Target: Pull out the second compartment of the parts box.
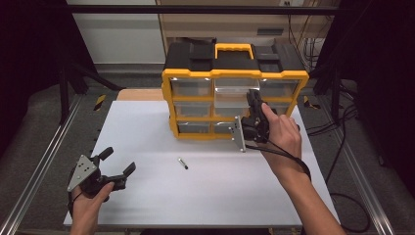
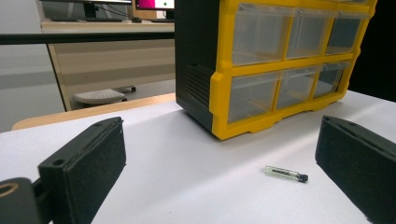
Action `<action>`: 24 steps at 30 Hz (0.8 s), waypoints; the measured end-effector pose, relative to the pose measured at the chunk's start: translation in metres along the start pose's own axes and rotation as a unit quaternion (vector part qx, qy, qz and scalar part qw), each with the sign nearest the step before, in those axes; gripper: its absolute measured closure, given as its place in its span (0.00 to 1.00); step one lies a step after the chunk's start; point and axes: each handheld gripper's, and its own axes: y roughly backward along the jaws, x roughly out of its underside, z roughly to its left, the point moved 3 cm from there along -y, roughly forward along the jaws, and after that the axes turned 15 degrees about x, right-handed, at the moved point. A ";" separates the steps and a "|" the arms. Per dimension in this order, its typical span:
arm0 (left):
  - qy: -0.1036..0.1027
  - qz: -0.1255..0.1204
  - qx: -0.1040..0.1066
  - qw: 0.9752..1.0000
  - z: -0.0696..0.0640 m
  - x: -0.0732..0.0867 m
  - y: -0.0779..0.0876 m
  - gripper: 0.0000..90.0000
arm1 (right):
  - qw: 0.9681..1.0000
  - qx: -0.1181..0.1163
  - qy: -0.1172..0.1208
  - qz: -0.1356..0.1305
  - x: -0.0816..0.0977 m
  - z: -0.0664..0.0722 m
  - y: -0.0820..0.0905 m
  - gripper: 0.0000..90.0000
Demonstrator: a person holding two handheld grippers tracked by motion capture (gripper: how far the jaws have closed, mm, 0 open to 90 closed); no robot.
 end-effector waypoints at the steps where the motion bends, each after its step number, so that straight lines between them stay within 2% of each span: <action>1: 0.000 0.000 0.000 1.000 0.000 0.000 0.000 0.02 | 1.000 0.000 0.000 0.000 0.000 0.000 0.000 0.87; 24: 0.000 0.004 0.000 1.000 0.000 0.001 0.000 0.02 | 1.000 -0.011 -0.006 -0.001 -0.002 -0.008 0.016 0.86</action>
